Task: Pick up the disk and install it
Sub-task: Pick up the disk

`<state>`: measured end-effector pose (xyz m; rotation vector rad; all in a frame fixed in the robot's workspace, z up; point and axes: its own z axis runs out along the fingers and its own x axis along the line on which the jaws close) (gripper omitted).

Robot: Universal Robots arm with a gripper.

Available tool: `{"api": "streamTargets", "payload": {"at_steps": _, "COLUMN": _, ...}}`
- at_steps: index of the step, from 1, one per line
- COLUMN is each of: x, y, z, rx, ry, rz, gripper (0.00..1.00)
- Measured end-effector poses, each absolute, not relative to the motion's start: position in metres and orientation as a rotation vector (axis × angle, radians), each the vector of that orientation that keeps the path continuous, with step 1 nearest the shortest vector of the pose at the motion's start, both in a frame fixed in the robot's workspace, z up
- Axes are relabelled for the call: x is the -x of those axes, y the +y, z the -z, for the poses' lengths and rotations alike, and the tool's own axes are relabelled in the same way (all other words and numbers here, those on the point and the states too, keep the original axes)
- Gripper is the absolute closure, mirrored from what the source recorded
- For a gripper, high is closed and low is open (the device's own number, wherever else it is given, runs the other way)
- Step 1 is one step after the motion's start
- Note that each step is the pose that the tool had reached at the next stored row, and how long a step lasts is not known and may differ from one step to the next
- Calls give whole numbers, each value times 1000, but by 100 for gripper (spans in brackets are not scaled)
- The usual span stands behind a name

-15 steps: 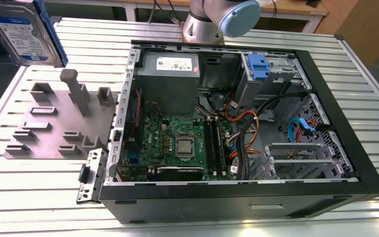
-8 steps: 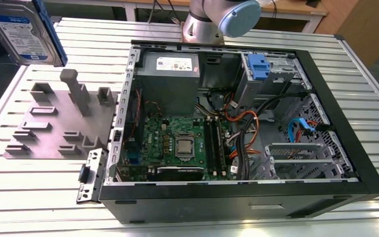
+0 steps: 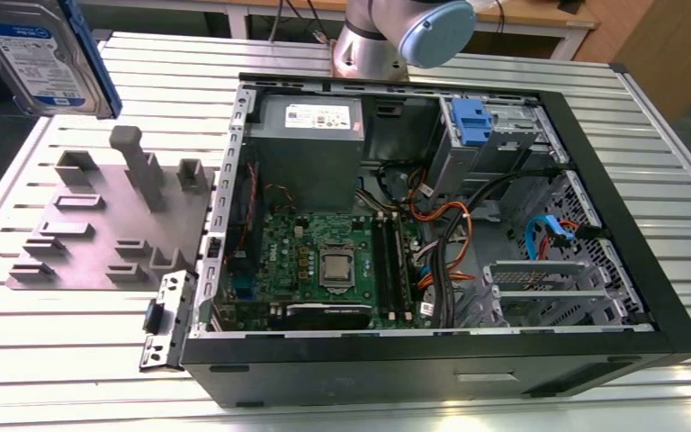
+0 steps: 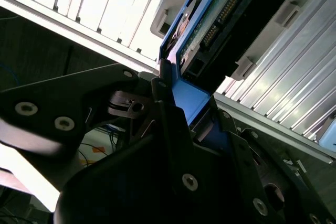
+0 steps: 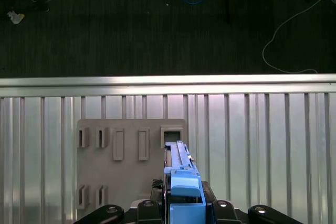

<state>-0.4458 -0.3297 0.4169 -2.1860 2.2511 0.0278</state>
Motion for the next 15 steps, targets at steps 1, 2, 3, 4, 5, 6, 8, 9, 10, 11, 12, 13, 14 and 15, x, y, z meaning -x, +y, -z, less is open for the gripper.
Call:
{"api": "streamTargets", "payload": {"at_steps": 1, "x": 446, "y": -330, "z": -417, "rx": 2186, "ry": 2251, "rz": -28, "gripper": 64}}
{"api": "streamTargets", "payload": {"at_steps": 2, "x": 446, "y": -330, "z": -418, "rx": 2186, "ry": 2251, "rz": -28, "gripper": 64}}
{"api": "streamTargets", "payload": {"at_steps": 3, "x": 446, "y": -330, "z": -419, "rx": 2186, "ry": 2251, "rz": -28, "gripper": 64}}
{"api": "streamTargets", "payload": {"at_steps": 4, "x": 446, "y": -330, "z": -420, "rx": 2186, "ry": 2251, "rz": -28, "gripper": 64}}
{"api": "streamTargets", "payload": {"at_steps": 5, "x": 446, "y": -330, "z": -421, "rx": 2186, "ry": 2251, "rz": -28, "gripper": 64}}
{"api": "streamTargets", "payload": {"at_steps": 6, "x": 446, "y": -330, "z": -421, "rx": 2186, "ry": 2251, "rz": -28, "gripper": 64}}
{"api": "streamTargets", "payload": {"at_steps": 8, "x": 446, "y": -330, "z": -423, "rx": 2186, "ry": 2251, "rz": -28, "gripper": 64}}
{"api": "streamTargets", "payload": {"at_steps": 9, "x": 446, "y": -330, "z": -424, "rx": 2186, "ry": 2251, "rz": -28, "gripper": 64}}
{"api": "streamTargets", "payload": {"at_steps": 10, "x": 446, "y": -330, "z": -425, "rx": 2186, "ry": 2251, "rz": -28, "gripper": 64}}
{"api": "streamTargets", "payload": {"at_steps": 11, "x": 446, "y": -330, "z": -425, "rx": 2186, "ry": 2251, "rz": -28, "gripper": 64}}
{"api": "streamTargets", "payload": {"at_steps": 12, "x": 446, "y": -330, "z": -425, "rx": 2186, "ry": 2251, "rz": -28, "gripper": 64}}
{"api": "streamTargets", "payload": {"at_steps": 13, "x": 446, "y": -330, "z": -425, "rx": 2186, "ry": 2251, "rz": -28, "gripper": 64}}
{"api": "streamTargets", "payload": {"at_steps": 14, "x": 446, "y": -330, "z": -425, "rx": 2186, "ry": 2251, "rz": -28, "gripper": 64}}
{"api": "streamTargets", "payload": {"at_steps": 15, "x": 446, "y": -330, "z": -425, "rx": 2186, "ry": 2251, "rz": -28, "gripper": 64}}
